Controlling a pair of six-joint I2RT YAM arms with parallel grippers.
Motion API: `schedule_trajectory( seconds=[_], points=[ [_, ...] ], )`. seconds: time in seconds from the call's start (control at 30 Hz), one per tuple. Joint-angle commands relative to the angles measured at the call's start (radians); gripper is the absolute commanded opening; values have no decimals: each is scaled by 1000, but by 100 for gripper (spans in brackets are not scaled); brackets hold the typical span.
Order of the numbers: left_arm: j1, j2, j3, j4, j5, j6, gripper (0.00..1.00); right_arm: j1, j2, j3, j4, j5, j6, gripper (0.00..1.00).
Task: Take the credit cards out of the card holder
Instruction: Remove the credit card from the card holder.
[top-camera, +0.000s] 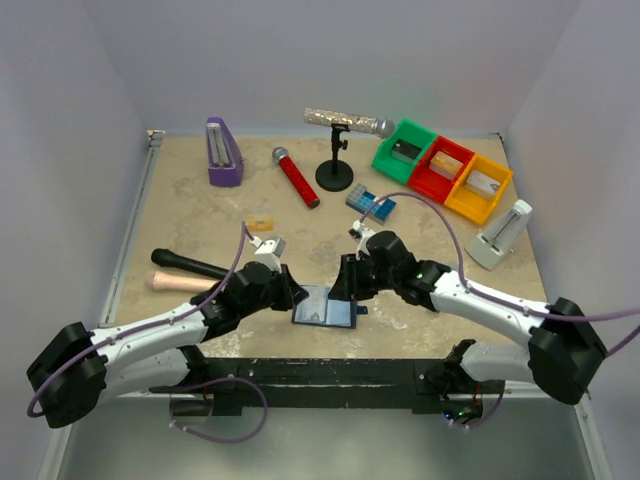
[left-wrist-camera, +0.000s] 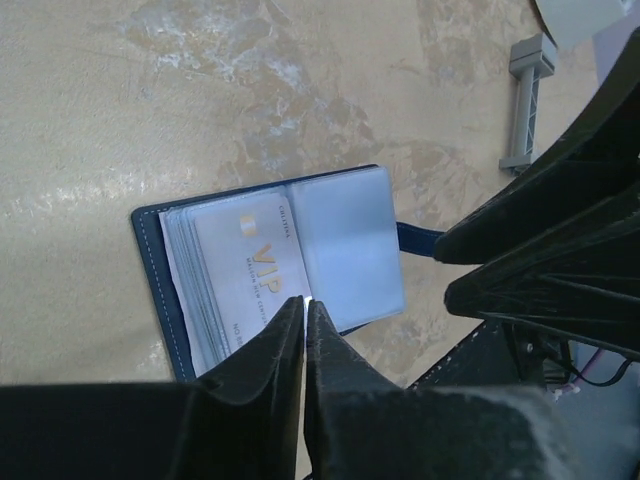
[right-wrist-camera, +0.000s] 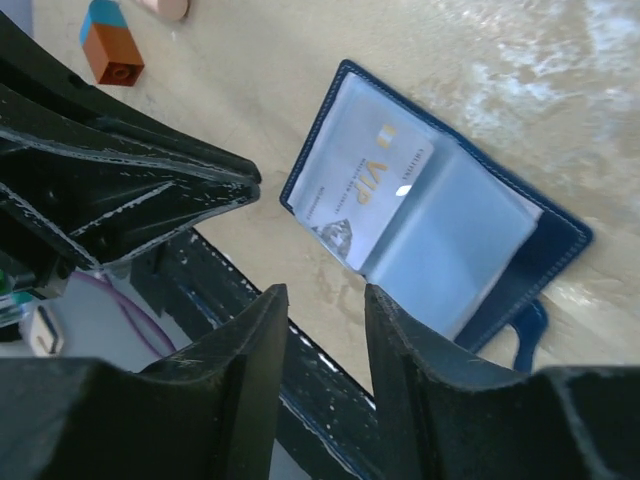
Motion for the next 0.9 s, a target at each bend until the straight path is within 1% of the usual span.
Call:
schedule_trajectory(
  seconds=[0.0, 0.07, 0.17, 0.27, 0.67, 0.87],
  points=[
    [22, 45, -5, 94, 38, 23, 1, 3, 83, -58, 300, -157, 98, 39],
    [30, 69, -13, 94, 32, 19, 0, 3, 135, -71, 369, -185, 132, 41],
    [31, 108, -26, 102, 9, 5, 0, 3, 207, -75, 426, -211, 158, 43],
    [31, 135, -59, 145, 6, -4, 0, 3, 251, -85, 460, -209, 181, 43],
    [31, 212, -77, 206, 29, -17, 0, 3, 328, -94, 442, -166, 187, 41],
    [33, 206, -80, 205, 30, -18, 0, 1, 350, -102, 432, -151, 181, 40]
  ],
)
